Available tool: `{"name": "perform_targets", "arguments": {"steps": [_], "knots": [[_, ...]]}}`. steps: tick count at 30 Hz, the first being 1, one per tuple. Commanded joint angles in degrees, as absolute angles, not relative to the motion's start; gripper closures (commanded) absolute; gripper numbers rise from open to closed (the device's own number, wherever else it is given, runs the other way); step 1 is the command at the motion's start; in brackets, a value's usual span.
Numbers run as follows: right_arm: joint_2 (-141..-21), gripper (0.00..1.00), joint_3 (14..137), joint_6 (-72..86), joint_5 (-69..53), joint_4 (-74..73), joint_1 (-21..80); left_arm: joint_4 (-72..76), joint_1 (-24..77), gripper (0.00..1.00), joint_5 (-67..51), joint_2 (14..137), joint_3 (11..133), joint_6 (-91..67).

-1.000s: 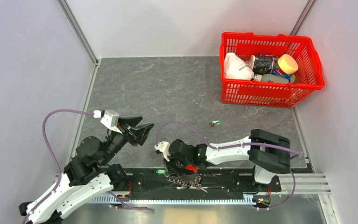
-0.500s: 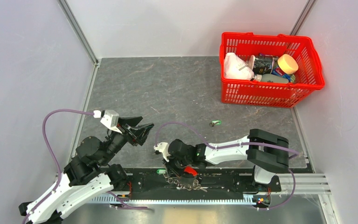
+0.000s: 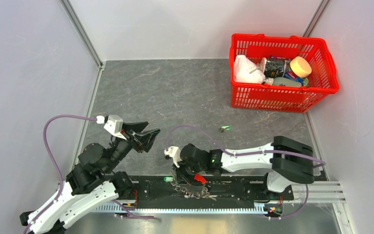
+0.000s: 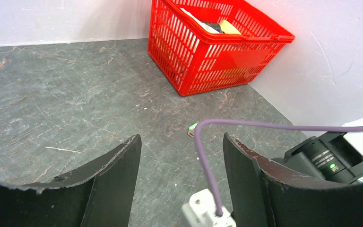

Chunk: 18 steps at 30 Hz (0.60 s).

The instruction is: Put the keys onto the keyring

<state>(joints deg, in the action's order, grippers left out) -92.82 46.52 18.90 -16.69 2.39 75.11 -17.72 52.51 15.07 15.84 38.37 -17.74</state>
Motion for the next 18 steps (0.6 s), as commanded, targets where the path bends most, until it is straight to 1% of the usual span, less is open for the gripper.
{"name": "perform_targets", "arguments": {"steps": [1,4,8,9,11,12,15,16,18], "knots": [[-85.5,1.0,43.8,20.6,-16.6,6.6,73.9,-17.4,52.6,0.29,16.8,14.9,38.8,-18.5],[-83.3,1.0,42.8,20.9,-16.3,6.3,73.2,-17.3,52.6,0.29,16.9,14.6,38.7,-18.5],[-83.5,1.0,44.2,20.3,-16.9,3.0,73.1,-17.1,52.6,0.29,15.9,14.8,38.8,-18.0],[-83.5,0.95,44.7,20.3,-17.5,2.0,73.0,-17.2,52.6,0.29,15.7,14.9,38.9,-17.6],[-82.3,0.81,45.3,19.8,-18.2,-1.2,72.8,-18.2,52.6,0.28,14.5,15.5,39.7,-16.0],[-80.6,0.77,45.2,19.5,-17.4,-3.4,72.6,-20.0,52.6,0.28,13.5,16.7,40.6,-14.5],[-72.3,0.69,42.6,19.8,-12.3,-7.0,72.4,-30.5,52.6,0.3,10.8,21.8,46.4,-13.5],[-68.7,0.65,41.2,20.5,-10.0,-8.0,72.3,-33.5,52.6,0.31,10.7,23.8,47.9,-14.6],[-62.3,0.62,38.8,22.4,-5.7,-9.7,72.4,-37.1,52.6,0.33,10.4,26.3,49.7,-18.4]]}}
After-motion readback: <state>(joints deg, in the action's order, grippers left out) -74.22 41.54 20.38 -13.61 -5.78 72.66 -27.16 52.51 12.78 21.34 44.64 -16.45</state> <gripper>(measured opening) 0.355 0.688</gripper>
